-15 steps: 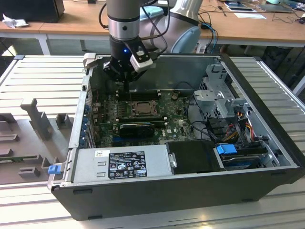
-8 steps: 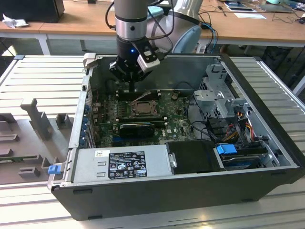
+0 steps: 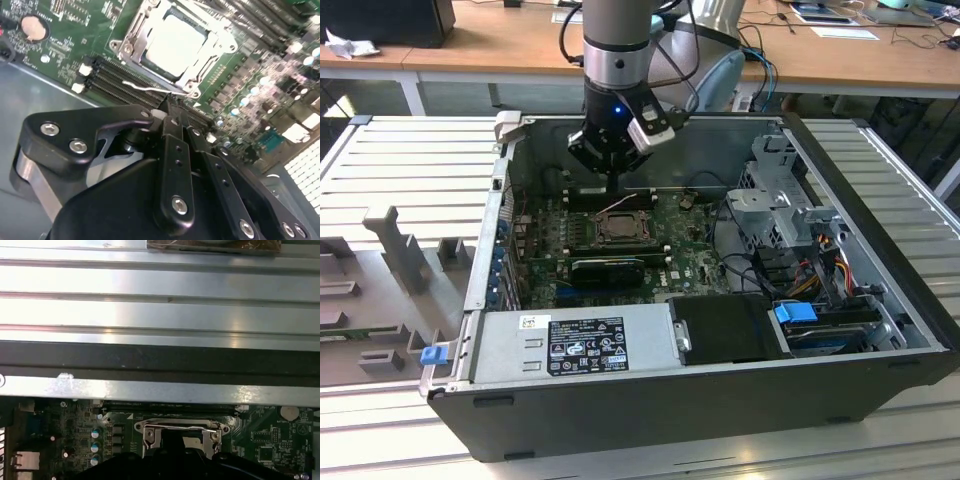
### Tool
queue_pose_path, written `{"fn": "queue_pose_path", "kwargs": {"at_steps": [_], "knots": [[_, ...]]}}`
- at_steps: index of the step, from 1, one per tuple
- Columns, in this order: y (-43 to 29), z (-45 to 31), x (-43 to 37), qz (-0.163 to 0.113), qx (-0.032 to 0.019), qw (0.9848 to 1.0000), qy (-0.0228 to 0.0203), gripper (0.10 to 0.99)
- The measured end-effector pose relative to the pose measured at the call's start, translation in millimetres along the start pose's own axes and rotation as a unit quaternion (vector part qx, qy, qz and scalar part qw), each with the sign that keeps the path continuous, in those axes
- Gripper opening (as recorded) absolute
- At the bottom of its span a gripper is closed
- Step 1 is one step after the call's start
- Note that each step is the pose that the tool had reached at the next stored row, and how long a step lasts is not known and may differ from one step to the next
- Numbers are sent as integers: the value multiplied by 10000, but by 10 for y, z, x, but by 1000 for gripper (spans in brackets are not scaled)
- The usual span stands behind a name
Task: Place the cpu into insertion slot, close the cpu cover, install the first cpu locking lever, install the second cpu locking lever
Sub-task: 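Install the first cpu locking lever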
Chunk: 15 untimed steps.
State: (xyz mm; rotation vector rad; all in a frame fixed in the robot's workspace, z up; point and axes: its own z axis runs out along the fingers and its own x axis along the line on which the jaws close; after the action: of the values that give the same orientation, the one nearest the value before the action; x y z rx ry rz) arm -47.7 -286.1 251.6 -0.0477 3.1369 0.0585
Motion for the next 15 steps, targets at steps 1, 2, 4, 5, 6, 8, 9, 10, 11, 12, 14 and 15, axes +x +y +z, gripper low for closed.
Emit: {"fn": "queue_pose_path", "kwargs": {"at_steps": [1, 2, 4, 5, 6, 8, 9, 10, 11, 12, 14, 15], "knots": [[0, 1, 0, 0, -73, 10000, -7, 106], [0, 6, 0, 1, -110, 9999, -9, 106], [0, 24, 0, 2, -138, 9999, -11, 106], [-2, 33, 0, 1, -175, 9998, -11, 106], [-2, 45, 0, 2, -253, 9997, -15, 106], [-3, 78, 0, 3, -270, 9996, -16, 106], [-4, 101, -9, 2, -272, 9996, -15, 106], [-5, 120, -21, 2, -274, 9996, -15, 106], [-7, 153, -49, 2, -274, 9996, -15, 106], [-8, 180, -69, 2, -275, 9996, -16, 106], [-12, 226, -97, 2, -274, 9996, -15, 106], [-12, 241, -107, 2, -274, 9996, -15, 106]]}}
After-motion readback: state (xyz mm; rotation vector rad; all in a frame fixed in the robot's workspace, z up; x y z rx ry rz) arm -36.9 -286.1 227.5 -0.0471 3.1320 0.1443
